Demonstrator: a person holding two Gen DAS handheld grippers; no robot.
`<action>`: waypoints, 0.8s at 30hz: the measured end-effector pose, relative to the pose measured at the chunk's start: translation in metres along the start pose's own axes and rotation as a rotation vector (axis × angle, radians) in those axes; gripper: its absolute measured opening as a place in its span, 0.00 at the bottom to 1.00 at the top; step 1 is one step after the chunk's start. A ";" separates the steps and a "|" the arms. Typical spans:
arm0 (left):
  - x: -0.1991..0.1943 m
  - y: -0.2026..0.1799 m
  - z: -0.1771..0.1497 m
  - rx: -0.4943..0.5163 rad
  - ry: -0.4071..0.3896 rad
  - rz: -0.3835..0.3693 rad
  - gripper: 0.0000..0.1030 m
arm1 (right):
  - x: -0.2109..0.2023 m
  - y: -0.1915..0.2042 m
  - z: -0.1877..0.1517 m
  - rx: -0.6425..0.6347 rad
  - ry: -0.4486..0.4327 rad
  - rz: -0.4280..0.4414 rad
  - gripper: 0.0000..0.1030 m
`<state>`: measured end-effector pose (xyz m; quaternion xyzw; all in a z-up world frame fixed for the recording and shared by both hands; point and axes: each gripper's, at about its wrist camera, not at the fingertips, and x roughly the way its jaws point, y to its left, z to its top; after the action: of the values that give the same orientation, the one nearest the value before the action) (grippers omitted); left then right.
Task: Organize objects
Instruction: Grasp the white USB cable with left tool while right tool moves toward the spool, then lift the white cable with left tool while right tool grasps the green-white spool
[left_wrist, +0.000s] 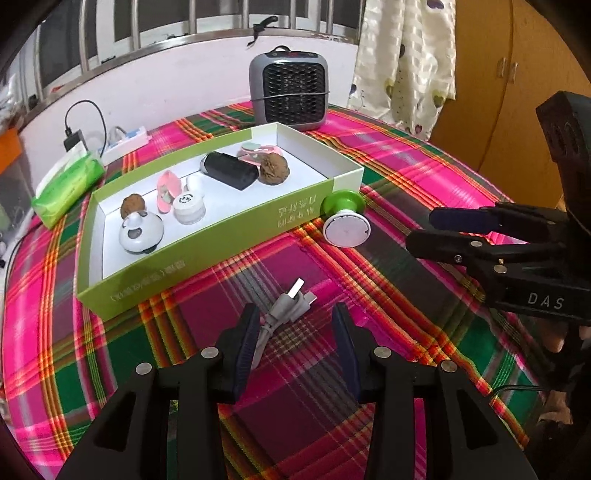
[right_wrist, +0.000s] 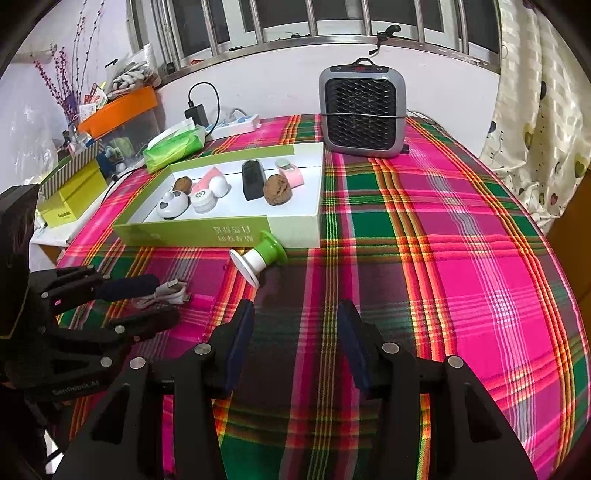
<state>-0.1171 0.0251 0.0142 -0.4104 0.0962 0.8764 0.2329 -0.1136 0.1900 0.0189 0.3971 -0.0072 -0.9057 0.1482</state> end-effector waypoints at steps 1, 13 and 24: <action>0.001 0.000 0.000 -0.004 0.003 0.003 0.38 | 0.000 0.000 0.000 0.002 0.000 0.002 0.47; 0.006 0.004 0.002 -0.030 0.013 0.014 0.18 | -0.001 -0.002 -0.003 0.005 0.006 0.012 0.47; 0.004 0.011 -0.001 -0.097 0.002 0.019 0.12 | 0.001 0.001 -0.005 0.001 0.018 0.009 0.46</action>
<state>-0.1246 0.0163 0.0101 -0.4210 0.0579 0.8819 0.2044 -0.1109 0.1895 0.0149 0.4051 -0.0079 -0.9015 0.1520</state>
